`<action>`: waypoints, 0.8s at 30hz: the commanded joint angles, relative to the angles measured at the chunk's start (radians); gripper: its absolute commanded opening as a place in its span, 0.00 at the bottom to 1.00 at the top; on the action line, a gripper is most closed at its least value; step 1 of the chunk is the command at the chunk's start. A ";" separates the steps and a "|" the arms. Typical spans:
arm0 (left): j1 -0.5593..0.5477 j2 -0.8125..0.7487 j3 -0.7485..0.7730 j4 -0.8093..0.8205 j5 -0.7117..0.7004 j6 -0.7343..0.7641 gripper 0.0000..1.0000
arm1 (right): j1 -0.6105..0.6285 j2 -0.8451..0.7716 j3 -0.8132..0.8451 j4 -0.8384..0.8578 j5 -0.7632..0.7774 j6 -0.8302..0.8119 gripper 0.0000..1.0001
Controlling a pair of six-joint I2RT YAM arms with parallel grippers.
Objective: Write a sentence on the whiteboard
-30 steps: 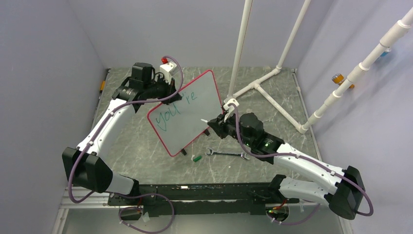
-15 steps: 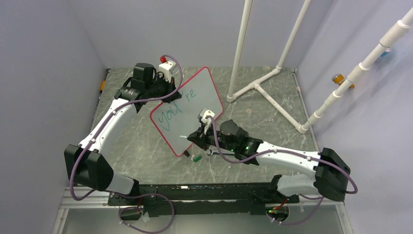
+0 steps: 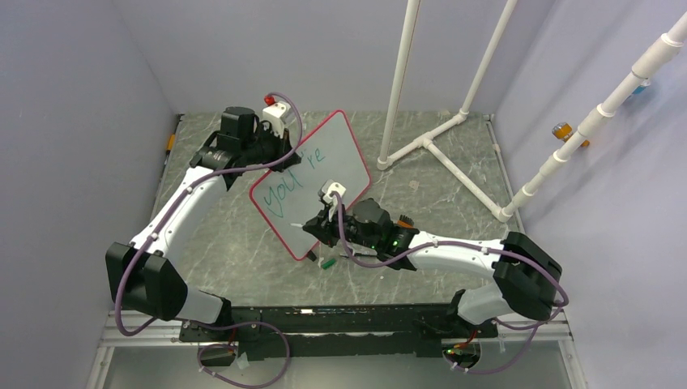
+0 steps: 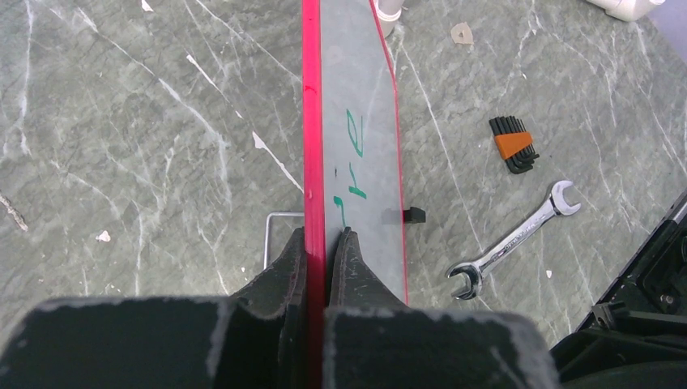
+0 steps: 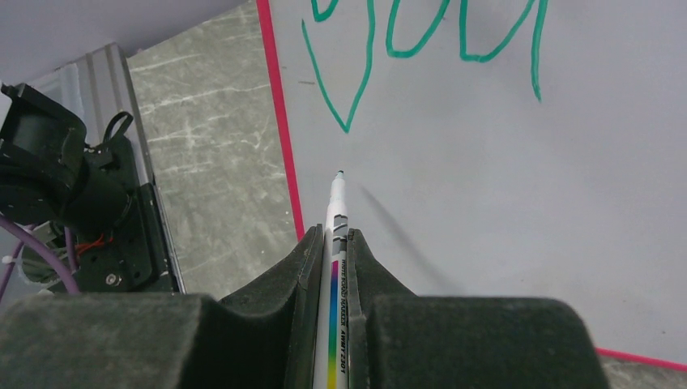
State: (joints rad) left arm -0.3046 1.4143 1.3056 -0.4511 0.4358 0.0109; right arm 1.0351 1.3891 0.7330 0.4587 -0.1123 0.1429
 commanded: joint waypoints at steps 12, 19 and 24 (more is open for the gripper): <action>0.023 -0.017 -0.088 -0.109 -0.381 0.281 0.00 | 0.001 0.047 0.078 0.109 0.014 -0.002 0.00; 0.022 -0.007 -0.081 -0.113 -0.380 0.279 0.00 | 0.001 0.088 0.102 0.112 0.012 -0.005 0.00; 0.022 0.002 -0.075 -0.120 -0.379 0.278 0.00 | 0.002 0.096 0.100 0.117 -0.019 0.000 0.00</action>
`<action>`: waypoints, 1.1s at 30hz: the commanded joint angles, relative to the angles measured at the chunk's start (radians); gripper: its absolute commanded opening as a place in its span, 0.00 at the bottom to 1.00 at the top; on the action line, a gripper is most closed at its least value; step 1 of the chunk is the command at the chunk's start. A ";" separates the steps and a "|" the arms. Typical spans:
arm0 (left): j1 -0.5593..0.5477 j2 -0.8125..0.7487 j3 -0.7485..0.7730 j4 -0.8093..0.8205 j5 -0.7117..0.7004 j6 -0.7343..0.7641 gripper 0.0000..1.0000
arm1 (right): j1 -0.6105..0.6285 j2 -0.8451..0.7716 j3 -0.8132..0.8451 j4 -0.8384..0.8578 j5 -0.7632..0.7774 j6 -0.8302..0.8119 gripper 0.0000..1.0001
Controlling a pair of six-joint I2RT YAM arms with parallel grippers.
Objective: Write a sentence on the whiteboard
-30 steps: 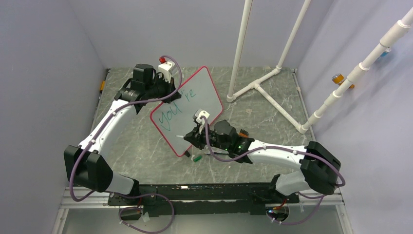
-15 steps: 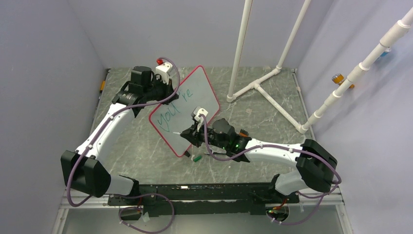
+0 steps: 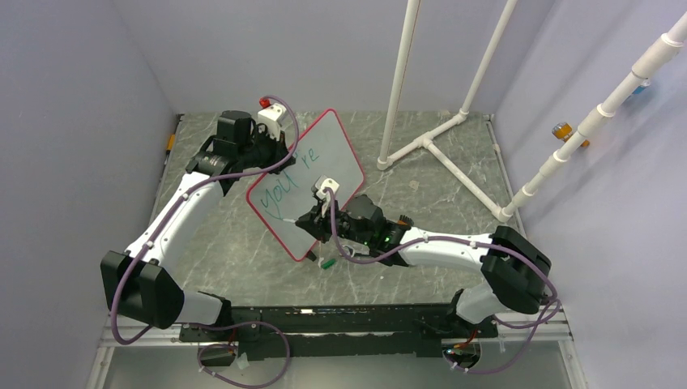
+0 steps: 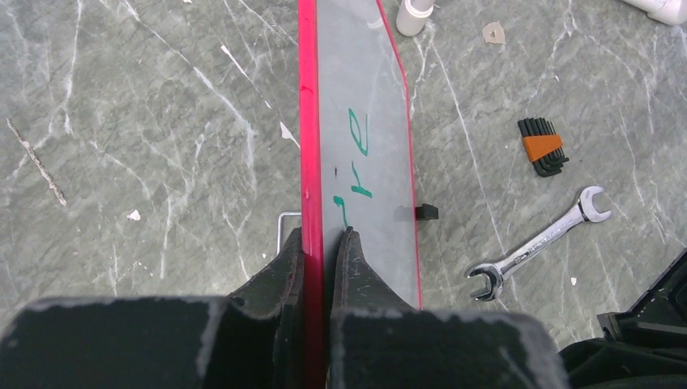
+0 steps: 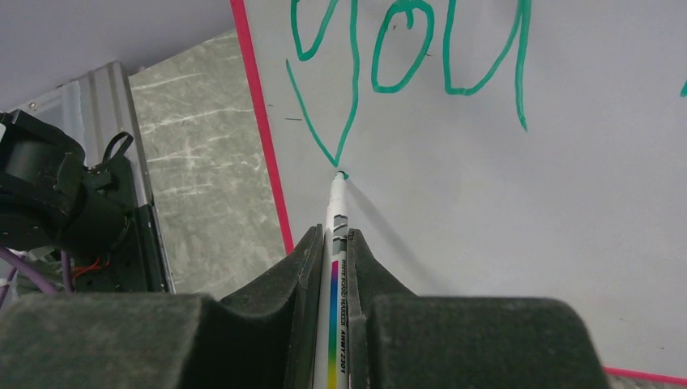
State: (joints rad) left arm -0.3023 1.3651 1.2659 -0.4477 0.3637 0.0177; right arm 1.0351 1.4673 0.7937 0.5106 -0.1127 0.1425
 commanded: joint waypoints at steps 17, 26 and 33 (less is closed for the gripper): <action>0.020 0.047 -0.033 -0.126 -0.303 0.268 0.00 | 0.006 0.025 -0.015 0.058 -0.058 0.038 0.00; 0.020 0.043 -0.029 -0.127 -0.297 0.265 0.00 | 0.007 0.006 -0.035 0.013 0.013 0.016 0.00; 0.020 0.040 -0.029 -0.128 -0.292 0.265 0.00 | 0.007 0.006 0.007 -0.021 0.070 0.002 0.00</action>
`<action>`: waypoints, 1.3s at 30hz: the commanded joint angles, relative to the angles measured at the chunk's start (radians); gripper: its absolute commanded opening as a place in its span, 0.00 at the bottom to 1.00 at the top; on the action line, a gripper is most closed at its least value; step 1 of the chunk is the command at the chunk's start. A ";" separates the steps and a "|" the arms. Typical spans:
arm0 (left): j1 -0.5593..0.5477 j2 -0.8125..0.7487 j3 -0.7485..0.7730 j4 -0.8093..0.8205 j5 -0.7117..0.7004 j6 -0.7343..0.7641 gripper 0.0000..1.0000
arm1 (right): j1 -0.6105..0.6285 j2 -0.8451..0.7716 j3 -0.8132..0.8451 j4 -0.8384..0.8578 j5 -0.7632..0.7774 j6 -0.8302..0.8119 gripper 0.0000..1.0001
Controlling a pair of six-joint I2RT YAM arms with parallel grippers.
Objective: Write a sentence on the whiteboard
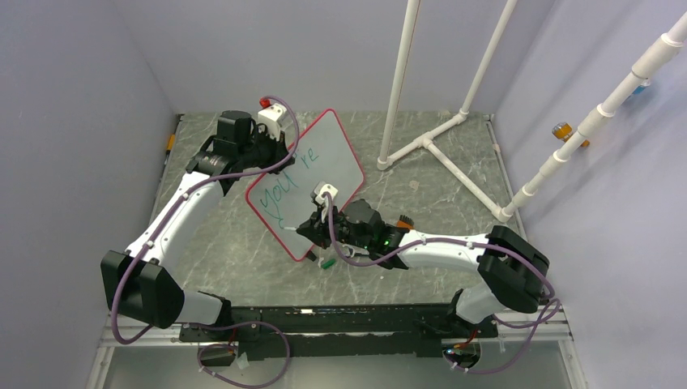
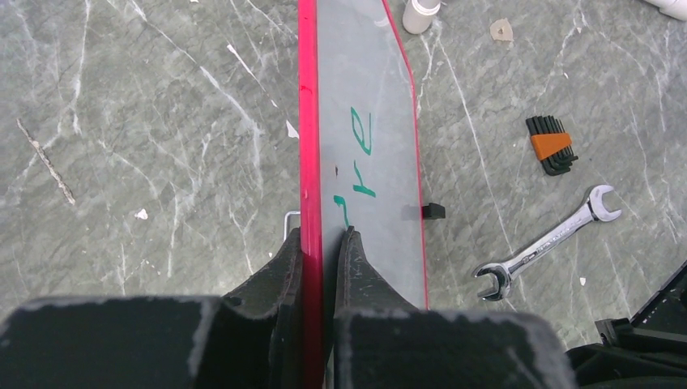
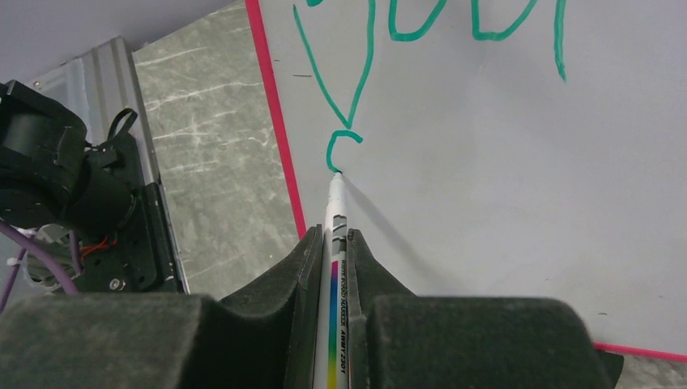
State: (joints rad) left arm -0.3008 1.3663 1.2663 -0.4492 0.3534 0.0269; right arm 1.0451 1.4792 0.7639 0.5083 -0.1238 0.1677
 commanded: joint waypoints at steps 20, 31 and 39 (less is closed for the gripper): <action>0.019 0.038 -0.027 -0.127 -0.276 0.254 0.00 | -0.004 0.028 0.141 -0.063 0.107 -0.067 0.00; 0.019 0.036 -0.025 -0.129 -0.274 0.255 0.00 | -0.003 0.018 0.059 -0.045 0.086 -0.017 0.00; 0.019 0.037 -0.023 -0.131 -0.270 0.254 0.00 | -0.004 0.001 0.041 -0.048 0.120 -0.012 0.00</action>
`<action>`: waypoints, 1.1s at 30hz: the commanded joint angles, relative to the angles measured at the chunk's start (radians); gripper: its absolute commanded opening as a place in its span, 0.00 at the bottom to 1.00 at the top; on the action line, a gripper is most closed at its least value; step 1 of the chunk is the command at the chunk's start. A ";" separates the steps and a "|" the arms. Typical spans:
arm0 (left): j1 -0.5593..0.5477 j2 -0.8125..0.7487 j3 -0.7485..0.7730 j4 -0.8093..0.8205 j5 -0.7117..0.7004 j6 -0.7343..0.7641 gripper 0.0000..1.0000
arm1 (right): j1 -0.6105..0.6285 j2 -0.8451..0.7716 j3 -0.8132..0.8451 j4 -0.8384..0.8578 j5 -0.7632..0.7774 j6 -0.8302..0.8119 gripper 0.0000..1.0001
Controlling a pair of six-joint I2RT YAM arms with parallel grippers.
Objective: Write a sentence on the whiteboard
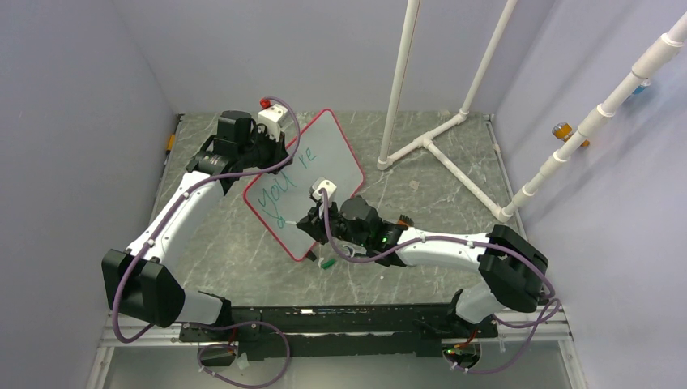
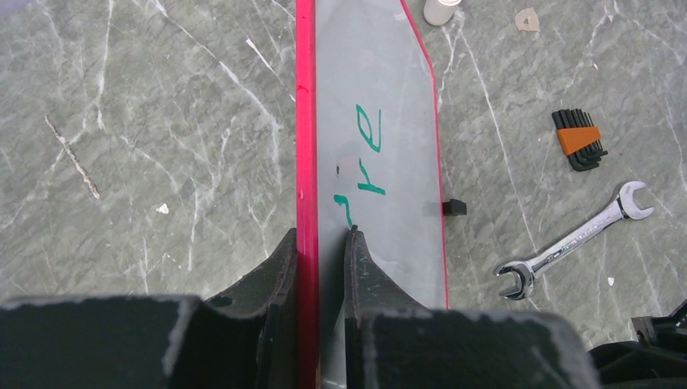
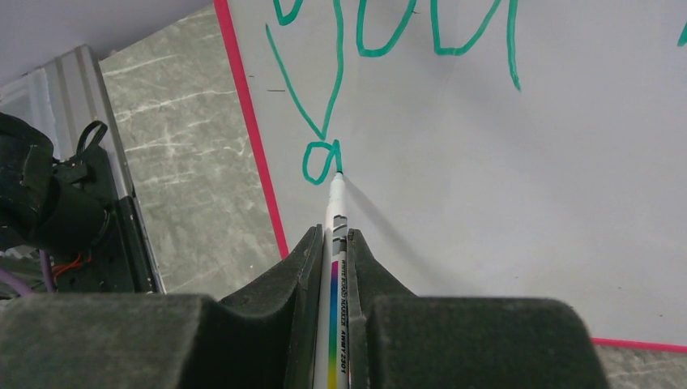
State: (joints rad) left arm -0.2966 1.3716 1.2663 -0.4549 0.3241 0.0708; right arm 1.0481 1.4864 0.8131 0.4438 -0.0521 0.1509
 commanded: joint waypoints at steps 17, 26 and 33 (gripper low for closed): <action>0.014 0.025 -0.027 -0.123 -0.241 0.213 0.00 | -0.007 -0.096 0.050 -0.055 0.103 -0.028 0.00; 0.014 0.024 -0.027 -0.122 -0.243 0.216 0.00 | -0.007 -0.032 0.100 -0.030 0.071 -0.030 0.00; 0.015 0.025 -0.026 -0.122 -0.242 0.213 0.00 | -0.007 0.000 0.104 -0.025 0.070 -0.028 0.00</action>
State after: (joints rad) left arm -0.2970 1.3716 1.2663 -0.4576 0.3202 0.0715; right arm 1.0439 1.4704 0.8822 0.3679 0.0250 0.1310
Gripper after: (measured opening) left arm 0.194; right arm 0.145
